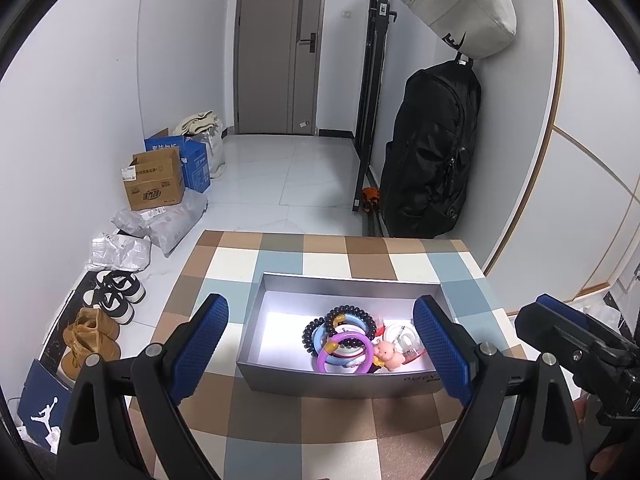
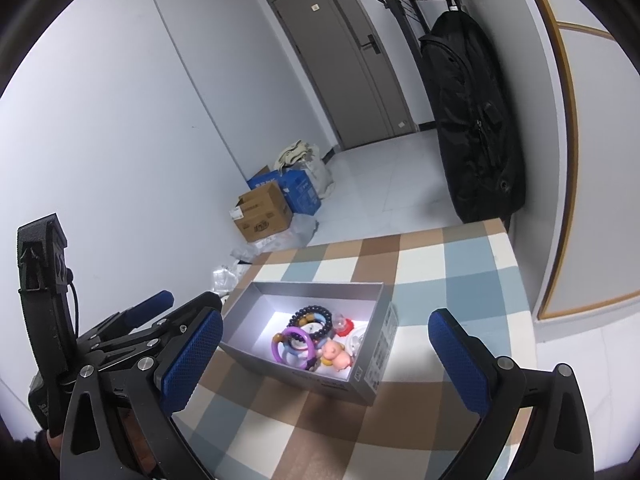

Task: Organize jewelry

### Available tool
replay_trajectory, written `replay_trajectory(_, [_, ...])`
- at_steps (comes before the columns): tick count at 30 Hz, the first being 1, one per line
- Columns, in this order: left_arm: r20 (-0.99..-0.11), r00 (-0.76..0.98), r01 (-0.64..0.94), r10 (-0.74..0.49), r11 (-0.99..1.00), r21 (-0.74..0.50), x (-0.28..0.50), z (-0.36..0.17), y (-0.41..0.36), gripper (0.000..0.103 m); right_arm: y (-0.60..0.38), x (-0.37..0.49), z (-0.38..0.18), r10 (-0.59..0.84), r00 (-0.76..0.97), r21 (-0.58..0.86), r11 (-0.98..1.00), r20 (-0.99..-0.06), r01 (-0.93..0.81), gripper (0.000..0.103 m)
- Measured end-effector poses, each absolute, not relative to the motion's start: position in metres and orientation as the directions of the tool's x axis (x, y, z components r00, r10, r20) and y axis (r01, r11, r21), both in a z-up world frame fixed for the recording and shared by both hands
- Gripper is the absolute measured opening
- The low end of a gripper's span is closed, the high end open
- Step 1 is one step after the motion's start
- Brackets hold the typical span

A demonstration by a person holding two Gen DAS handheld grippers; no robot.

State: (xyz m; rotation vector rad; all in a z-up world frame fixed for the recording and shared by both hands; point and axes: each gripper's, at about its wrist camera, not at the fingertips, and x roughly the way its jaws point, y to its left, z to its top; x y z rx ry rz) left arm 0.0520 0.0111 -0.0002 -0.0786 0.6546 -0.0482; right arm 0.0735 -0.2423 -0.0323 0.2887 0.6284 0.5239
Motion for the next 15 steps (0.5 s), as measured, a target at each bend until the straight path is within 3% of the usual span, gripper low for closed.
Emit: replay_trajectory(15, [-0.595, 0.8, 0.019, -0.075, 0.995, -0.1, 0.0507, 0.0, 0.0091, 0.091, -0.2409, 0.0741, -0.034, 0.545, 0.682, 0.407, 0.833, -0.487, -0.375, 0.103])
